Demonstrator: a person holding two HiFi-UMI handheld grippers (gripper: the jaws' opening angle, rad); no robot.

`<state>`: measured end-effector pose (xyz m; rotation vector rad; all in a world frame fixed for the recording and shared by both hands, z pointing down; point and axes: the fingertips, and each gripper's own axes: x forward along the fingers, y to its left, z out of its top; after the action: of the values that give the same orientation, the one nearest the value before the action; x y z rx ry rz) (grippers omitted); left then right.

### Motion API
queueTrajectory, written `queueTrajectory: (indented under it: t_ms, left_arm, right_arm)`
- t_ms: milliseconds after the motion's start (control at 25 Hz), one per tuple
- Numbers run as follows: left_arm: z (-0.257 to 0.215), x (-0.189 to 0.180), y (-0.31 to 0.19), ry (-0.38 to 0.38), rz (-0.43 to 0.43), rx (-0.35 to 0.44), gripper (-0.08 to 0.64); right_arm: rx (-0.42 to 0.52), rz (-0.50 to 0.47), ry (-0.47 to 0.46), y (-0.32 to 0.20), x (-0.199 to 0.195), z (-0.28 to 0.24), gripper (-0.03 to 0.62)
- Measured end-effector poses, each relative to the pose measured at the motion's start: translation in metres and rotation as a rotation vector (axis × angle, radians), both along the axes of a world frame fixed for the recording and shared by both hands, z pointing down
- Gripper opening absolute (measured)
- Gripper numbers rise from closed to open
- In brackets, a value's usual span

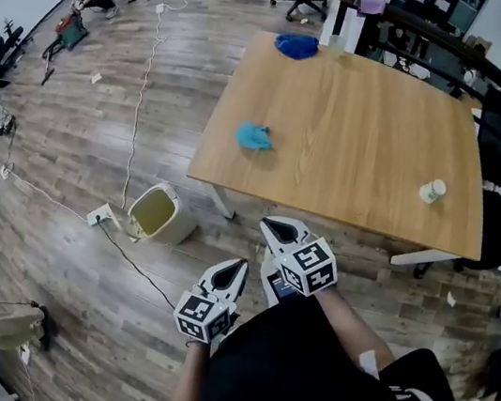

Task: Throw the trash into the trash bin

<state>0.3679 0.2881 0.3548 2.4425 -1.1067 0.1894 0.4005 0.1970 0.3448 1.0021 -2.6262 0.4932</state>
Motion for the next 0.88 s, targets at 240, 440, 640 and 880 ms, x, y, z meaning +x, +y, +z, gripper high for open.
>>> queueTrajectory:
  t_ms: [240, 440, 640, 880]
  left_arm:
    - [-0.008, 0.007, -0.149, -0.095, 0.024, 0.052, -0.002]
    - [-0.007, 0.014, -0.225, -0.151, 0.042, 0.067, -0.002]
    - [0.019, 0.007, -0.261, -0.399, 0.153, 0.056, -0.002]
    - [0.076, 0.009, -0.322, -0.424, 0.256, -0.041, -0.002]
  right_arm:
    - [-0.028, 0.105, -0.035, -0.139, 0.032, 0.008, -0.008]
    - [-0.057, 0.173, -0.061, -0.197, 0.052, 0.007, -0.009]
    - [-0.128, 0.213, -0.056, -0.213, 0.057, 0.020, -0.008]
    - [-0.151, 0.317, -0.037, -0.236, 0.064, 0.033, -0.009]
